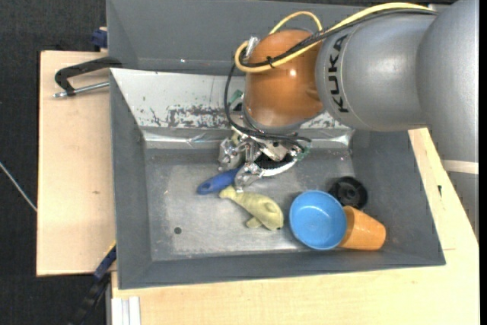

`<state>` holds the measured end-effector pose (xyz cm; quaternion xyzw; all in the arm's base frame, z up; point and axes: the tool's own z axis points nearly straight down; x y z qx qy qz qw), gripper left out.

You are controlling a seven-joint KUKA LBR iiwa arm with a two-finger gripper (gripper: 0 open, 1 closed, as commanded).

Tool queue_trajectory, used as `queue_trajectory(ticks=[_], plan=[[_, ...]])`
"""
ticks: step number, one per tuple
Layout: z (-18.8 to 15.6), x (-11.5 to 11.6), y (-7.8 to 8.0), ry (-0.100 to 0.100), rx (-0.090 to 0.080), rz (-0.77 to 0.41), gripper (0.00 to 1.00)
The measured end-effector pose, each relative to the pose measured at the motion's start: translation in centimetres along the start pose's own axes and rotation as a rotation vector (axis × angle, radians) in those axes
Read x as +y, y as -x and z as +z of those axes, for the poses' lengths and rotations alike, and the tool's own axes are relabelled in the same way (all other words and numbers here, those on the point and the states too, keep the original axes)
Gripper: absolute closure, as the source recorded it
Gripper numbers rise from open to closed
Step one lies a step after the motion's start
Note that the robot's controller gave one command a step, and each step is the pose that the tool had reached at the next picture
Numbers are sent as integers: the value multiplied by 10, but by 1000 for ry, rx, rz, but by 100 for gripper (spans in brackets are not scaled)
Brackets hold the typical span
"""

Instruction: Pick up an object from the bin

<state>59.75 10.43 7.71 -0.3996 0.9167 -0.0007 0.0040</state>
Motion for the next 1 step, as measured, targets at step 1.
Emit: queue_trajectory(ticks=[1], plan=[[-80, -1, 3, 0, -2, 2, 100]])
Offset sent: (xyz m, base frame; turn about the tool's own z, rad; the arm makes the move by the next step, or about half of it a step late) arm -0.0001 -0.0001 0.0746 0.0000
